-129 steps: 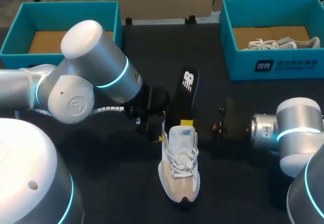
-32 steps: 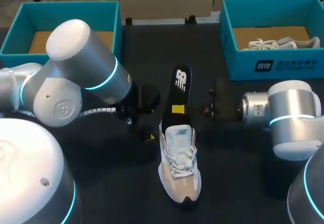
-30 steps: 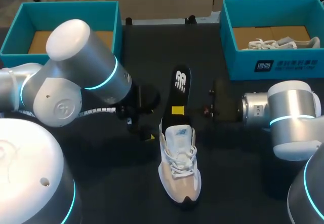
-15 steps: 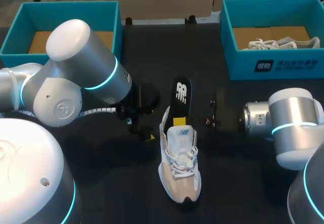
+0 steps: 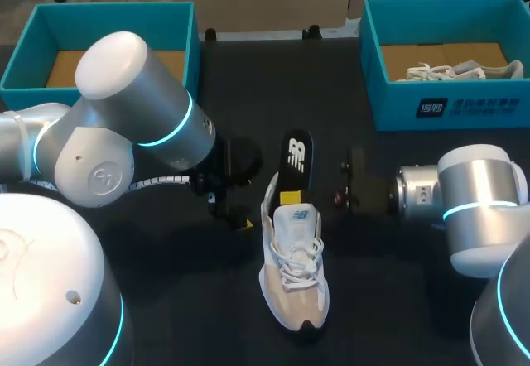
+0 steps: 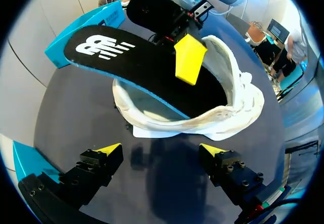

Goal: Take the shoe out of the shoebox, open the shoe tongue, remove and reinsert the insole, then place the shoe into the shoebox

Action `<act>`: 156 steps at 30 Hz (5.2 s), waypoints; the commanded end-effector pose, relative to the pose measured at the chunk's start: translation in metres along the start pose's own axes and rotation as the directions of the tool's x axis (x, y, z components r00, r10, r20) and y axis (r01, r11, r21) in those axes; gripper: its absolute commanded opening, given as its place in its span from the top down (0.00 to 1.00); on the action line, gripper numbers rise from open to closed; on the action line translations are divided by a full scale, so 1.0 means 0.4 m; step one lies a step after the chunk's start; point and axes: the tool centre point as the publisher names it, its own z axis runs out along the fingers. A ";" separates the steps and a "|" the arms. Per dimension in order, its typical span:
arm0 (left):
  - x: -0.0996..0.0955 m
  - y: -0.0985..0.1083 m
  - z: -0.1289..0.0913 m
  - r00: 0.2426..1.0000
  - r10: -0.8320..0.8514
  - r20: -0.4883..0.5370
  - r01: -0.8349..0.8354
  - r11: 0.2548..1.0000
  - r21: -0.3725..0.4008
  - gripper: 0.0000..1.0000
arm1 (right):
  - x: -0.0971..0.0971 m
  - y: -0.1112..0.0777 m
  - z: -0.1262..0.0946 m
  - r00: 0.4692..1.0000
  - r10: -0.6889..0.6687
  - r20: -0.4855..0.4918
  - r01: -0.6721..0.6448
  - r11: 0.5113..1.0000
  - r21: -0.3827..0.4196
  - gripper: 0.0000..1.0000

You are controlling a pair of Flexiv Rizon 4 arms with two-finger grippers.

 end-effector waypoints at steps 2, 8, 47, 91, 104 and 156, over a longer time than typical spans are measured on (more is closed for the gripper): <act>0.002 0.002 0.000 1.000 0.001 0.001 -0.001 1.000 0.001 0.00 | 0.011 0.024 -0.004 1.000 -0.011 0.007 0.011 1.000 0.002 0.56; 0.002 0.002 0.000 1.000 0.001 0.001 -0.001 1.000 0.001 0.00 | 0.002 0.045 -0.015 1.000 -0.024 0.007 0.025 0.996 -0.087 0.71; 0.002 0.002 0.000 1.000 0.001 0.001 -0.001 1.000 0.001 0.00 | -0.004 -0.028 0.006 0.998 0.038 0.040 -0.036 0.998 -0.055 0.58; 0.002 0.002 0.000 1.000 0.001 0.001 -0.001 1.000 0.001 0.00 | 0.013 -0.049 0.000 0.996 0.030 0.078 -0.021 0.994 -0.110 0.60; 0.002 0.002 0.000 1.000 0.001 0.001 -0.001 1.000 0.001 0.00 | 0.034 -0.009 -0.007 0.994 -0.048 0.101 0.063 0.987 -0.148 0.61; 0.002 0.002 0.000 1.000 0.001 0.001 -0.001 1.000 0.001 0.00 | -0.011 -0.012 -0.028 0.986 0.007 0.165 0.024 0.982 -0.187 1.00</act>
